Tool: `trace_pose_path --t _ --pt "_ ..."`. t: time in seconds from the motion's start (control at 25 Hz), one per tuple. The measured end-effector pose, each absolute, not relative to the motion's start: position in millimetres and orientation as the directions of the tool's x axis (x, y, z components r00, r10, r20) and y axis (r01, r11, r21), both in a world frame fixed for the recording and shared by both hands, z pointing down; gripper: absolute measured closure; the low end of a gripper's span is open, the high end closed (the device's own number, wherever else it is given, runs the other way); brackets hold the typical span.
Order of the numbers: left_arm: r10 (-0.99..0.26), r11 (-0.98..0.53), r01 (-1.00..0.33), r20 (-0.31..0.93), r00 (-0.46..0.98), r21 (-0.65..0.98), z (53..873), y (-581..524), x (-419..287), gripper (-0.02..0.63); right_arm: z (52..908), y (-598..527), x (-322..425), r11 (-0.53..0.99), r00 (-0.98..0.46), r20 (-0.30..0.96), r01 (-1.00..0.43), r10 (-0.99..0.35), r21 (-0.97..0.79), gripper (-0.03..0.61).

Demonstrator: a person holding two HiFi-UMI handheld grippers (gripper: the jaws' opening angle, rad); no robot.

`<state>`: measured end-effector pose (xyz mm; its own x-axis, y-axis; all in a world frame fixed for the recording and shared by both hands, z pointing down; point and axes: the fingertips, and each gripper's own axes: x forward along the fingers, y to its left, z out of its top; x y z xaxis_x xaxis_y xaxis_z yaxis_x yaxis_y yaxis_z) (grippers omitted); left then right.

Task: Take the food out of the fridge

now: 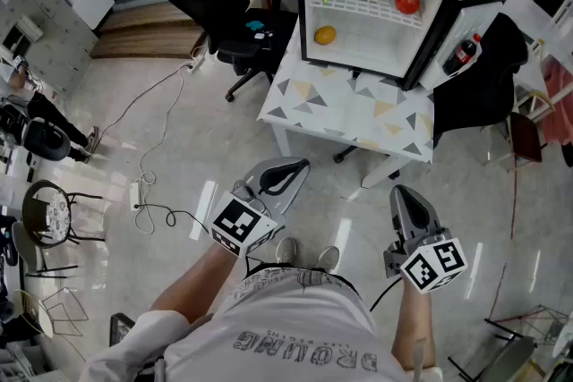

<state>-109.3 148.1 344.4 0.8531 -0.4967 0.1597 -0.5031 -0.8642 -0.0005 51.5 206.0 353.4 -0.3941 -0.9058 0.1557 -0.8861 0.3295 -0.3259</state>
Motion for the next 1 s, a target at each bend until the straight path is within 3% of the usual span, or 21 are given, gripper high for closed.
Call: trace_pose_path --t 1.0 --pt "-0.520 -0.849 -0.529 0.183 0.834 0.000 352 152 -92 0.607 359 202 66 0.359 -0.430 0.135 -0.860 -0.893 -0.362 0.591"
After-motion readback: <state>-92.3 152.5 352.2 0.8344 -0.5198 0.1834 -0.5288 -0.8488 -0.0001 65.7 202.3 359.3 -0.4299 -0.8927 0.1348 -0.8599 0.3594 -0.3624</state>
